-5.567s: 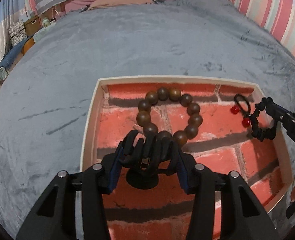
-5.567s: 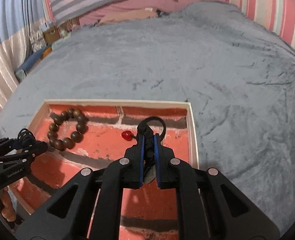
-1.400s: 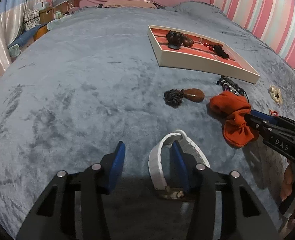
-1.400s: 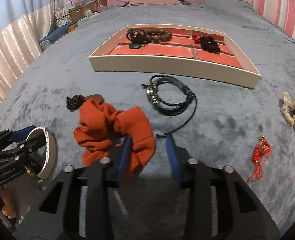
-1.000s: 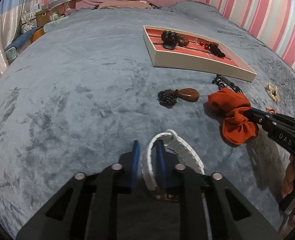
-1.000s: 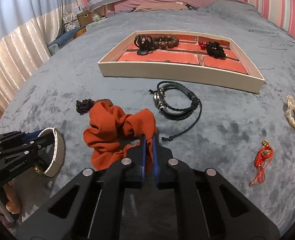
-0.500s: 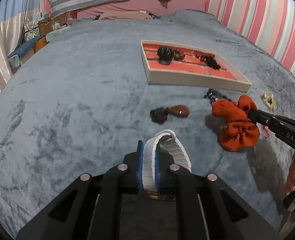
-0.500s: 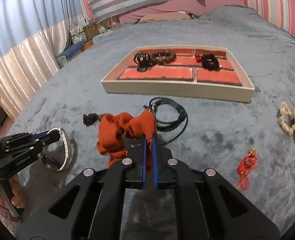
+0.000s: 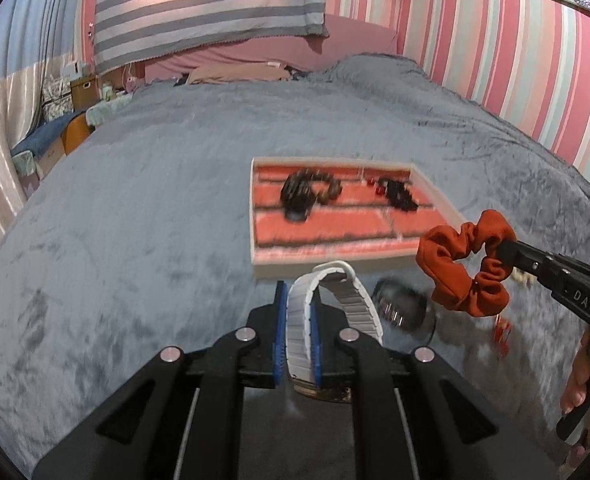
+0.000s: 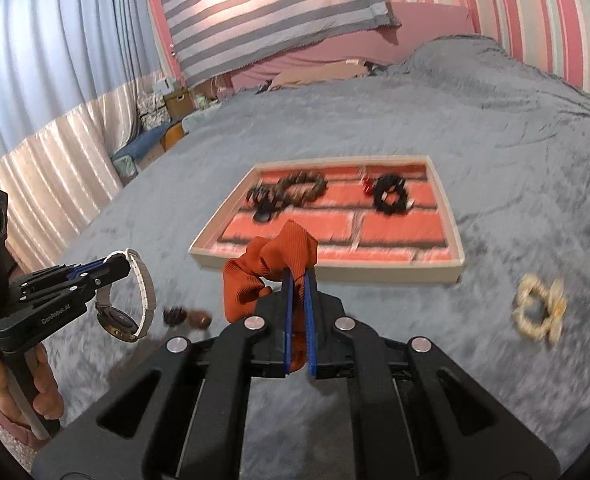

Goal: Organize jewelry
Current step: 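Carry the watch and orange scrunchie over the tray with both grippers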

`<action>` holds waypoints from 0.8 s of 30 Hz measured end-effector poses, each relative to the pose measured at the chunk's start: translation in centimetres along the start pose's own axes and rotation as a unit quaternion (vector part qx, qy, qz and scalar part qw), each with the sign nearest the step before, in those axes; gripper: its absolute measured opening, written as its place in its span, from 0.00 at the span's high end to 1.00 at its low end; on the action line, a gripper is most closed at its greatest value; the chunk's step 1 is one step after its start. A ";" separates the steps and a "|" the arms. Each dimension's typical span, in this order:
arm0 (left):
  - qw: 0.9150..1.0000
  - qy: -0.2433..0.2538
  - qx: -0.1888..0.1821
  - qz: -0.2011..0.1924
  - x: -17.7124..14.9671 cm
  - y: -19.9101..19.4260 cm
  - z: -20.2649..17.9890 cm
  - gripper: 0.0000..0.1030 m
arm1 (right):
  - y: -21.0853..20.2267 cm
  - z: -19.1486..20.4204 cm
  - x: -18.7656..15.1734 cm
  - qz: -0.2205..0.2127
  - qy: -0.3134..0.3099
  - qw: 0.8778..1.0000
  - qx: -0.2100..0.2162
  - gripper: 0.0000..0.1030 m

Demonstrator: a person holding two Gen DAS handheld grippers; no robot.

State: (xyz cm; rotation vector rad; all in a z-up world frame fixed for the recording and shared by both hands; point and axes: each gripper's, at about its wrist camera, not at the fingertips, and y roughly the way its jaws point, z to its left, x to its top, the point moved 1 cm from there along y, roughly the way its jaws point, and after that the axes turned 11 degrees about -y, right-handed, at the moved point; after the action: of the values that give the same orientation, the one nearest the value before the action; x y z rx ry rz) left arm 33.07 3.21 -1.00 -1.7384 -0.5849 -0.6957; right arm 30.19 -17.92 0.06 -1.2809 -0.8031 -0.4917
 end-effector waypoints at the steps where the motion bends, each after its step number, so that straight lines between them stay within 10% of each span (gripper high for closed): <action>1: 1.000 0.000 -0.002 -0.003 0.7 0.3 -0.4 0.90 | 0.1 -0.4 0.4 -0.002 0.001 1.000 -0.003 0.94; 24: 0.998 -0.013 0.037 0.039 7.8 16.9 -2.4 0.90 | 10.4 -11.0 4.5 0.059 0.013 0.993 -0.098 0.94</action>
State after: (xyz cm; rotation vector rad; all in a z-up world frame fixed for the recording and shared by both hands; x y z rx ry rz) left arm 49.89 -3.15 -6.37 -1.6934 -0.5503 -0.5900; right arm 43.35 -25.57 -4.13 -1.4909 -0.6661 -0.4997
